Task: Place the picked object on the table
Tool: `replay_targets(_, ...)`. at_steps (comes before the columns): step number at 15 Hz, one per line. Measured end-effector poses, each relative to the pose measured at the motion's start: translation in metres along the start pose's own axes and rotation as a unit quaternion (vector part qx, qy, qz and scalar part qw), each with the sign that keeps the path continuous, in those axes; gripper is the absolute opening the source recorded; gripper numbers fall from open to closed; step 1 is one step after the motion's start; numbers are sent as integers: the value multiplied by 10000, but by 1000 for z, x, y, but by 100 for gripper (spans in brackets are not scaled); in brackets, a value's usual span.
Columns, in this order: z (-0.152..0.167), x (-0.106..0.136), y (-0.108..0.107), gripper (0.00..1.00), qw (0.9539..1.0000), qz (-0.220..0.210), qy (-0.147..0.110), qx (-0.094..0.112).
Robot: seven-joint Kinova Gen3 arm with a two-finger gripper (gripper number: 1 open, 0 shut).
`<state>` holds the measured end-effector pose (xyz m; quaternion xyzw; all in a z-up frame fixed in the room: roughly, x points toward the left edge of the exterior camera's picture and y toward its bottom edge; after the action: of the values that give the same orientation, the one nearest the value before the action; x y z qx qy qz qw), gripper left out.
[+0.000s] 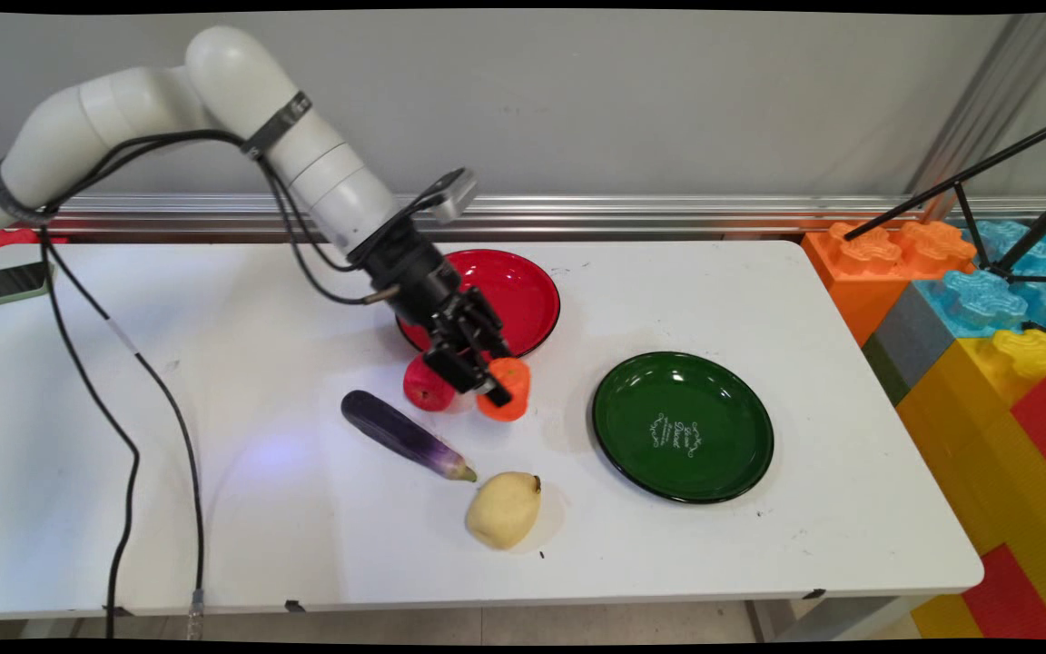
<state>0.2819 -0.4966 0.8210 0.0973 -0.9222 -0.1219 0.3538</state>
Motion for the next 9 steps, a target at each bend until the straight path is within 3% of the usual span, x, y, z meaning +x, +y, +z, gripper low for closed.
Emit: replay_targets(9, 5, -53, -10, 0, 9995, -46, -302, 11)
